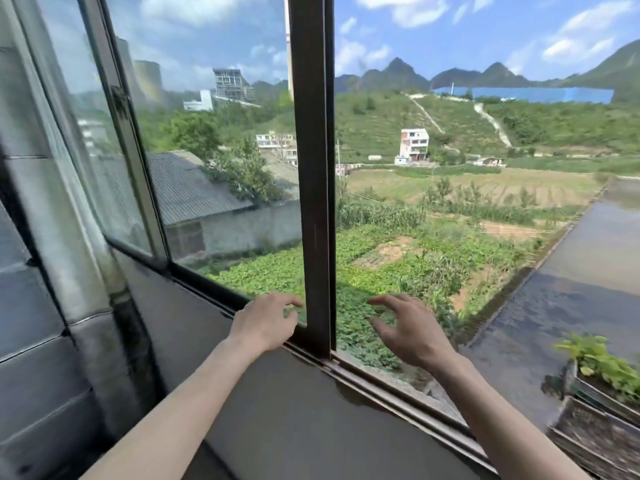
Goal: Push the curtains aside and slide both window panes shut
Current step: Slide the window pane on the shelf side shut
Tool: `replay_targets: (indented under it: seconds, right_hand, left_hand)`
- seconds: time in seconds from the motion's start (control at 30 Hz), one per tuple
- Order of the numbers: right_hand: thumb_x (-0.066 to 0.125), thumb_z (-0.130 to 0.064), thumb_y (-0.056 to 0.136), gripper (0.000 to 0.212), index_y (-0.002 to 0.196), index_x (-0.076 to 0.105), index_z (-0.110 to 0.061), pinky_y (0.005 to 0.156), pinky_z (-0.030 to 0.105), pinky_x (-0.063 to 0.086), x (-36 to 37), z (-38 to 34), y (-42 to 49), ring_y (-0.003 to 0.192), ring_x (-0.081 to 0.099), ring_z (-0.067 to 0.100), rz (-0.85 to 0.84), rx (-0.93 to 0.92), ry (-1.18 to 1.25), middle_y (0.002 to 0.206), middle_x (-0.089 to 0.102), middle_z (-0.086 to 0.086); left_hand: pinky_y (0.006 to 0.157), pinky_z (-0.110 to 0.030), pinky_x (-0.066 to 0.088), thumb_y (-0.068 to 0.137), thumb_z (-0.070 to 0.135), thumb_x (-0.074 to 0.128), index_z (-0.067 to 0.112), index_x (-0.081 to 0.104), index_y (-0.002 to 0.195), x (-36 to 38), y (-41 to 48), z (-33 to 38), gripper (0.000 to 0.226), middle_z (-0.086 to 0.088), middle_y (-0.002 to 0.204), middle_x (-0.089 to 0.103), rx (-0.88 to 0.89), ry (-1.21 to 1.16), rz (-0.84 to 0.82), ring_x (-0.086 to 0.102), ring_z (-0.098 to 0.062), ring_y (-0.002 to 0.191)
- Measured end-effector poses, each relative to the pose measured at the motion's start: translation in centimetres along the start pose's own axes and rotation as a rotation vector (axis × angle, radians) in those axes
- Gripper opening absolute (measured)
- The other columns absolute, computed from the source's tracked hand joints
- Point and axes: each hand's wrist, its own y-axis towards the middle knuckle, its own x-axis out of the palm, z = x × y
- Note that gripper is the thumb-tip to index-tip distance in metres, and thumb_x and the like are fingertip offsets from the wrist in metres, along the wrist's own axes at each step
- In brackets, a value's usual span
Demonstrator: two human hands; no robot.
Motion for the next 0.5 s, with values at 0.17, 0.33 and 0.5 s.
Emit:
replay_targets:
  seconds: [0.17, 0.33, 0.5]
  right_hand:
    - [0.06, -0.038, 0.091, 0.041, 0.131, 0.057, -0.032, 0.111, 0.04, 0.037, 0.4, -1.1, 3.9, 0.128, 0.048, 0.013, -0.035, -0.09, 0.114, 0.139, 0.056, -0.006]
    - [0.063, -0.03, 0.093, 0.047, 0.137, 0.051, -0.021, 0.105, 0.033, 0.042, 1.0, -0.1, 8.5, 0.121, 0.054, 0.011, -0.067, -0.165, 0.271, 0.136, 0.058, 0.0]
    - [0.058, -0.036, 0.096, 0.048, 0.142, 0.047, -0.029, 0.087, 0.011, 0.044, 2.3, 1.1, 12.9, 0.108, 0.057, 0.002, -0.109, -0.195, 0.393, 0.132, 0.062, -0.003]
  left_hand:
    - [0.077, -0.031, 0.049, 0.093, 0.04, 0.05, 0.05, 0.057, 0.118, -0.3, 1.1, -0.4, 0.028, 0.017, 0.14, 0.05, -0.052, -0.102, 0.077, 0.062, -0.01, 0.104]
    - [0.088, -0.032, 0.05, 0.091, 0.043, 0.053, 0.045, 0.044, 0.137, 0.6, 3.8, 0.7, 0.047, 0.01, 0.145, 0.046, -0.103, -0.257, 0.135, 0.061, -0.006, 0.091]
    - [0.096, -0.022, 0.036, 0.09, 0.055, 0.054, 0.05, 0.026, 0.147, 1.5, 6.8, 3.1, 0.064, 0.013, 0.153, 0.034, -0.091, -0.476, 0.206, 0.047, 0.001, 0.113]
